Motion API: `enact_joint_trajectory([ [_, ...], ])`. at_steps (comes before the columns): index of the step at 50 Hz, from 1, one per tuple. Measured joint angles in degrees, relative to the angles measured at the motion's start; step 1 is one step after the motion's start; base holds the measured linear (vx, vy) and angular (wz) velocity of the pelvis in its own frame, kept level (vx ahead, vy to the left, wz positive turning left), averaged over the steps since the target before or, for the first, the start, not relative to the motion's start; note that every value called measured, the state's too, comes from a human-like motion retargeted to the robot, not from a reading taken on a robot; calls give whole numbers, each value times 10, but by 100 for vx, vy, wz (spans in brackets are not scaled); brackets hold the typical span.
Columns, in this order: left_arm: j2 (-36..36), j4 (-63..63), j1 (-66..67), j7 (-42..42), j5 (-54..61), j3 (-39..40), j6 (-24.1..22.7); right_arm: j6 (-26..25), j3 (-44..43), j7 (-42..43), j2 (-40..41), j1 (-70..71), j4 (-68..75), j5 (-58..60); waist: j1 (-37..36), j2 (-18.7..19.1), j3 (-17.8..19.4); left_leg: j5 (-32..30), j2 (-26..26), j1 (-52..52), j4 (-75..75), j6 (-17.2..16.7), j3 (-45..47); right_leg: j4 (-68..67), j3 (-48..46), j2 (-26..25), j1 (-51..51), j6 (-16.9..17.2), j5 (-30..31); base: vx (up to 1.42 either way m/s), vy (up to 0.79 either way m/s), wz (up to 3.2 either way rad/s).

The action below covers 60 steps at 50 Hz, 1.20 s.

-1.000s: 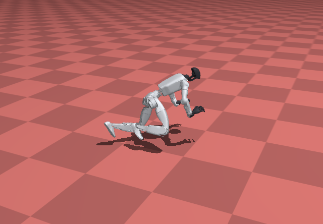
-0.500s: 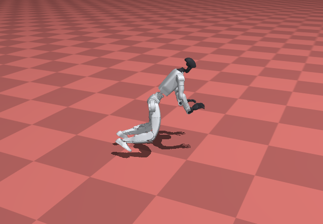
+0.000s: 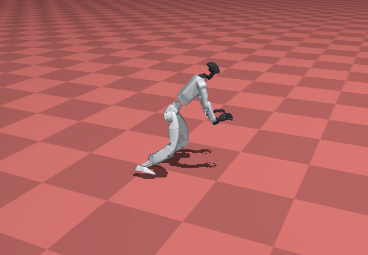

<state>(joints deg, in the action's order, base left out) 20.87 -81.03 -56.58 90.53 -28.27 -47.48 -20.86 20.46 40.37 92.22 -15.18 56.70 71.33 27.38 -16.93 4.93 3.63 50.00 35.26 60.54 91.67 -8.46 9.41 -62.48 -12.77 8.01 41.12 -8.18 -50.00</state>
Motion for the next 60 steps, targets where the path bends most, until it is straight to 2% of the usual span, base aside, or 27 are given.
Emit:
enact_joint_trajectory([
  [10, 3, 11, -27, -19, 8, -5, 2, 31, -18, -16, 1, 14, -35, -47, -24, -31, 8, 0, -1, 31, -51, -5, -24, 54, -25, -19, 1, -5, 0, -12, -9, -20],
  [15, -5, 26, -34, -30, 1, -11, 5, 41, -43, -9, -8, -9, -95, -67, -22, -56, 5, 0, -15, 43, -93, 6, -24, 71, -47, -15, 11, 4, 0, -13, -10, 2],
  [20, -28, 53, -25, -42, -17, -19, 15, 53, -81, -7, -17, -52, -144, -92, -4, -90, 7, 0, -46, 37, -140, 27, -11, 58, -73, 13, 22, 23, 0, -13, -9, 43],
  [24, -51, 77, -7, -55, -35, -25, 24, 61, -114, -8, -24, -95, -182, -113, 30, -128, 27, 0, -103, 4, -176, 42, 11, 6, -86, 64, 24, 62, 5, -8, -7, 118],
  [28, -67, 94, 14, -71, -53, -32, 34, 69, -150, -9, -32, -146, -221, -132, 77, -174, 64, -3, -187, -53, -218, 59, 35, -34, -49, 108, 14, 134, 50, -6, 0, 169],
  [31, -72, 105, 29, -84, -69, -38, 39, 76, -176, -14, -36, -186, -251, -143, 97, -196, 79, -16, -227, -78, -251, 68, 41, -40, -12, 110, 19, 173, 83, -7, 4, 107],
  [35, -76, 115, 50, -100, -93, -48, 46, 85, -208, -22, -41, -244, -289, -152, 108, -215, 85, -33, -253, -99, -291, 73, 44, -34, 13, 104, 26, 195, 103, -7, 5, 49],
  [45, -80, 124, 97, -144, -154, -80, 51, 103, -263, -60, -37, -369, -355, -164, 125, -229, 76, -61, -279, -134, -356, 77, 40, -5, 46, 82, 35, 216, 129, -5, 5, 27],
  [55, -87, 118, 135, -180, -193, -121, 46, 117, -263, -109, -14, -429, -372, -181, 147, -213, 61, -67, -292, -164, -379, 81, 41, 3, 61, 71, 38, 218, 135, -4, 2, 24],
  [60, -96, 110, 158, -198, -200, -143, 42, 122, -242, -134, 2, -440, -364, -187, 159, -201, 59, -60, -294, -166, -344, 82, 42, -28, 68, 72, 47, 212, 125, -5, -1, 28],
])
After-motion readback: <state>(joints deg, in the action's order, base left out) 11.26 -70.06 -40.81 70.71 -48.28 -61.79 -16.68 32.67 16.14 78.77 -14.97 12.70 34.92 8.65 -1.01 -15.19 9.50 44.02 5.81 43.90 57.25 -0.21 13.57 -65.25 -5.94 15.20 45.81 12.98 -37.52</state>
